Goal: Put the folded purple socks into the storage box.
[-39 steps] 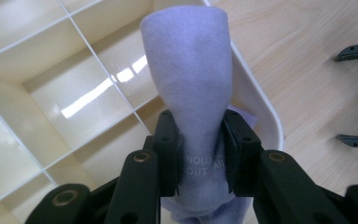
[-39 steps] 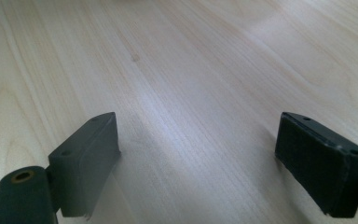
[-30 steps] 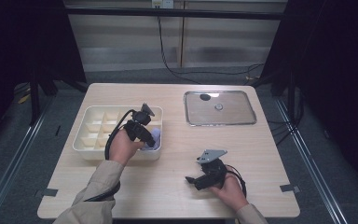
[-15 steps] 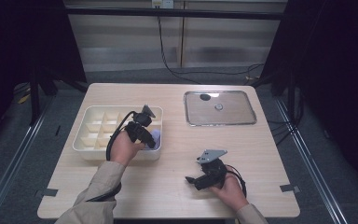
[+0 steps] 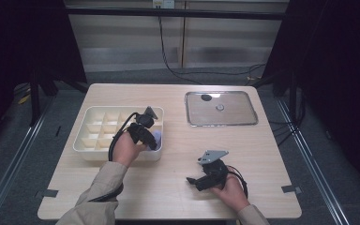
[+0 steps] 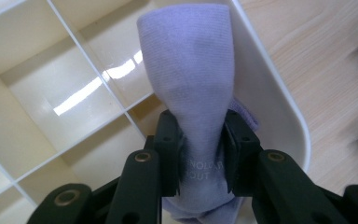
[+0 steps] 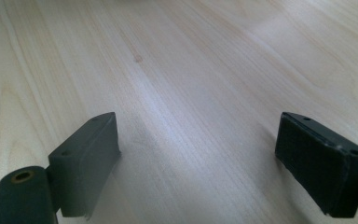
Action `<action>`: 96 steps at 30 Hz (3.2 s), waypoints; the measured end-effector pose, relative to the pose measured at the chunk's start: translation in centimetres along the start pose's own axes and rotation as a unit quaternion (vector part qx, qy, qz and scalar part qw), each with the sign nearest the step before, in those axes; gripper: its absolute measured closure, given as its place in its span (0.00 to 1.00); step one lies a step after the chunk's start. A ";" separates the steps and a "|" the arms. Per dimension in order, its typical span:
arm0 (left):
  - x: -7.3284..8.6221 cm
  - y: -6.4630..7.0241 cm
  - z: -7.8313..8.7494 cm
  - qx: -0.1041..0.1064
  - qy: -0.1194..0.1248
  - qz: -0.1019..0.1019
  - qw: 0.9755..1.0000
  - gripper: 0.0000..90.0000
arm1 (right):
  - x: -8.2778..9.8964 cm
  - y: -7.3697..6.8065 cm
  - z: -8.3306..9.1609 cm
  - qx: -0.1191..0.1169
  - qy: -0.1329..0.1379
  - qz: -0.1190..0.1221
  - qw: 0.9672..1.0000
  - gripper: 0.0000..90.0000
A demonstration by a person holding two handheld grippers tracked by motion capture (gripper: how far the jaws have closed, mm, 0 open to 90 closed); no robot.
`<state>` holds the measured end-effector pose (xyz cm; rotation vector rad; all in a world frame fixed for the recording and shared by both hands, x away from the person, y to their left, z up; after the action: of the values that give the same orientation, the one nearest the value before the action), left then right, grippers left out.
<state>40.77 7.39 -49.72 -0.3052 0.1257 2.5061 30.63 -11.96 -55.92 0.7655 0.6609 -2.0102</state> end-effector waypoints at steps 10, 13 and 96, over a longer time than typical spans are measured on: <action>-0.1 0.1 -0.5 -0.004 -0.003 0.000 1.000 0.78 | 0.0 0.0 0.0 0.000 0.000 -0.001 1.000 0.14; 0.0 0.1 -0.7 -0.001 -0.002 0.002 1.000 0.77 | 0.0 0.0 0.0 -0.001 0.000 -0.001 1.000 0.14; -1.9 -1.2 4.7 0.014 -0.022 0.018 0.999 0.97 | 0.0 0.0 0.0 -0.002 -0.001 -0.001 1.000 0.14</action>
<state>42.07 8.00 -44.67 -0.2386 0.1496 2.5430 30.61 -11.94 -55.91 0.7617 0.6635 -2.0104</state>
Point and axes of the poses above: each handheld gripper's, and its own axes: z roughly backward along the jaws, x roughly out of its underside, y roughly to its right, the point moved 7 cm from there along -z, roughly forward along the jaws, and after that the axes turned 11 degrees about -x, right-handed, at the moved point
